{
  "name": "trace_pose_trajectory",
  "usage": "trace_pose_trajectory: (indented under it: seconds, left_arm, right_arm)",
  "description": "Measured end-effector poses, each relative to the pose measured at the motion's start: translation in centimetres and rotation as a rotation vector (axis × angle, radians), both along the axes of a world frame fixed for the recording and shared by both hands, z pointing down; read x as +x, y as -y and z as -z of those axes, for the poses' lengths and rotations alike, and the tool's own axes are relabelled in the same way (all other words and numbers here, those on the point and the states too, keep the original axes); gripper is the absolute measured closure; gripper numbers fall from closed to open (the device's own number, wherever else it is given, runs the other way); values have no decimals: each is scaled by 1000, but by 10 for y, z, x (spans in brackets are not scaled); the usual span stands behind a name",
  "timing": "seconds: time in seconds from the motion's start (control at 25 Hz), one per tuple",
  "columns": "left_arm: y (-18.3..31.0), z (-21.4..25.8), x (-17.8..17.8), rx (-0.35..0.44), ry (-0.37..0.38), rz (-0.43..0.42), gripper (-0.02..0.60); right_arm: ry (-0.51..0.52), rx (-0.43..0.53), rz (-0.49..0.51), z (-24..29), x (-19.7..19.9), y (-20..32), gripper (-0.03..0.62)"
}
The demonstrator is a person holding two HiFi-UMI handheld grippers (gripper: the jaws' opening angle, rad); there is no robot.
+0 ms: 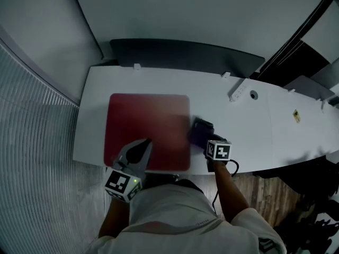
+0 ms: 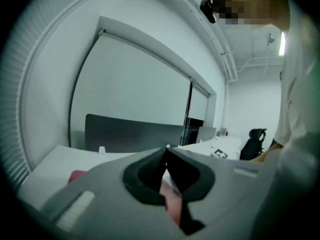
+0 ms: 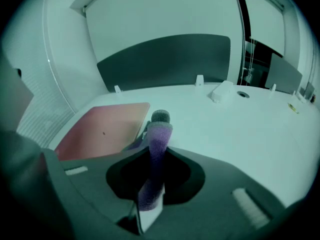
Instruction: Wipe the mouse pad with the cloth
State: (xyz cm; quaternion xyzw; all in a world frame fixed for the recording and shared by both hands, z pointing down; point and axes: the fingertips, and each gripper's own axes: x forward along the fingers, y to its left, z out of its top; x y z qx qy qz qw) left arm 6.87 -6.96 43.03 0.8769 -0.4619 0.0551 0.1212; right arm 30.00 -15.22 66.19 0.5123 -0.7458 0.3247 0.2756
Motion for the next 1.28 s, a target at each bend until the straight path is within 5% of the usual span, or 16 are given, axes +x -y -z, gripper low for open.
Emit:
trace_pose_trajectory:
  seconds: [0.24,0.52,0.96,1.28]
  left_arm:
    - [-7,8,-39,15,18,54,578]
    - [-22,20,-119,37,59,124,580]
    - [-70,19,-266,23,120,287,580]
    - [-113,-6,-325,-58,120,379,578]
  right_arm:
    - [128,118,16,63,-38,-1,545]
    - [318,155,206,115,-180,-10,543]
    - [450,5,566,106,-434,-74,543]
    - [390,-114,651,42,-538,-96,545]
